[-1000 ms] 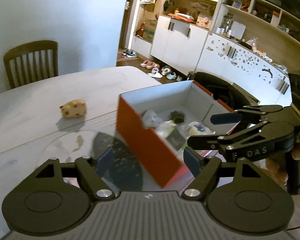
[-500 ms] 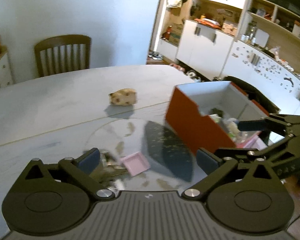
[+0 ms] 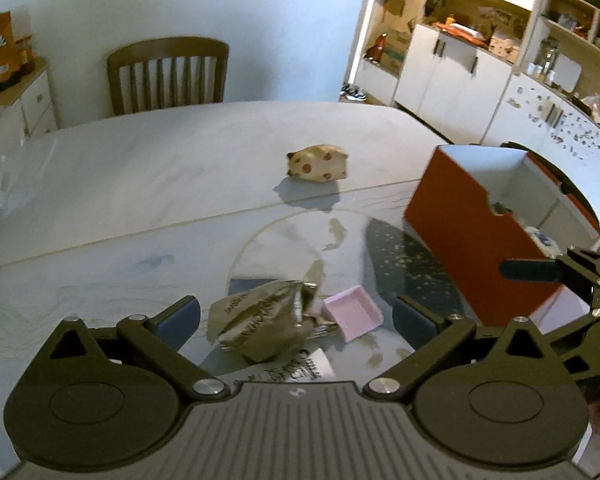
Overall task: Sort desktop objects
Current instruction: 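Grasp the crumpled silver snack bag with left gripper while right grasps pink plastic tray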
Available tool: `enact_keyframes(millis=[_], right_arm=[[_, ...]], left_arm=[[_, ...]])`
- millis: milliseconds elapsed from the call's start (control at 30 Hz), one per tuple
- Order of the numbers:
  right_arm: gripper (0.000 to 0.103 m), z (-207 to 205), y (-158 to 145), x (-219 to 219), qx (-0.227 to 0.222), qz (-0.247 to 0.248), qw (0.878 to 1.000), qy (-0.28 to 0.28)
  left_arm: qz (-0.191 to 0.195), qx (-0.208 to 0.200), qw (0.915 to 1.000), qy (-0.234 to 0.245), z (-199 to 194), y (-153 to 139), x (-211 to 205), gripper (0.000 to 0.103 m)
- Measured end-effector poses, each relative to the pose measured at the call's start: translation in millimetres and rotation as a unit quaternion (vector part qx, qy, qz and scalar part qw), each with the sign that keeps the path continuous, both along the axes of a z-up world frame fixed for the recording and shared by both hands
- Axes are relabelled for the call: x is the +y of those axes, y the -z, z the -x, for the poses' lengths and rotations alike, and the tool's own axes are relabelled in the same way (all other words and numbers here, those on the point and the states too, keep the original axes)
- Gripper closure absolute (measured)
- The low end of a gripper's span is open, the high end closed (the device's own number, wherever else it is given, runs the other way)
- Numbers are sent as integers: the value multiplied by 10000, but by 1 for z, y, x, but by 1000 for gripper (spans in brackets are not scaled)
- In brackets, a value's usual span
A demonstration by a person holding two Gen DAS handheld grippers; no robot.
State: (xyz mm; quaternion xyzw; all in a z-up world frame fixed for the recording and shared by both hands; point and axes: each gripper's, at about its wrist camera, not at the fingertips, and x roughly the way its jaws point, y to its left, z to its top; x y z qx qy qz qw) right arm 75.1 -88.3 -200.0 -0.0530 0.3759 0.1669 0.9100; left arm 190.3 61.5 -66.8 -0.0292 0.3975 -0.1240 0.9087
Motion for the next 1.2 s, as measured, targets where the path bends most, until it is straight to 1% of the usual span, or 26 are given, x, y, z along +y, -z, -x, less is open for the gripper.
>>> enact_keyframes(millis=[233,400,667,867,967,1033,1200], right_arm=[[7,-18,24,16,135,2,9999,39],[11,-30,41,26,306,69,9995,12],[14,-44,56,36,481,63,9988,-61],[19,-49,66,41,586,141,9981,-157],[22,-51,69,45,594,213,9978,-221],[22,-52,70,46,571,231,9978,-233],[29,-54,71,49,525,269,9978,-295]], left_arm=[[83,252,9992,-315,-20,15,6,0],[92,426,9982,-415,-33,26,10,0],[38,625,9973,-384,-40,39,7,0],[46,717,9967,-389,-44,48,8,0],[165,801,9961,-334,-47,52,10,0],[185,834,9957,-365,-49,54,11,1],[264,795,9960,-312,-50,53,11,1]])
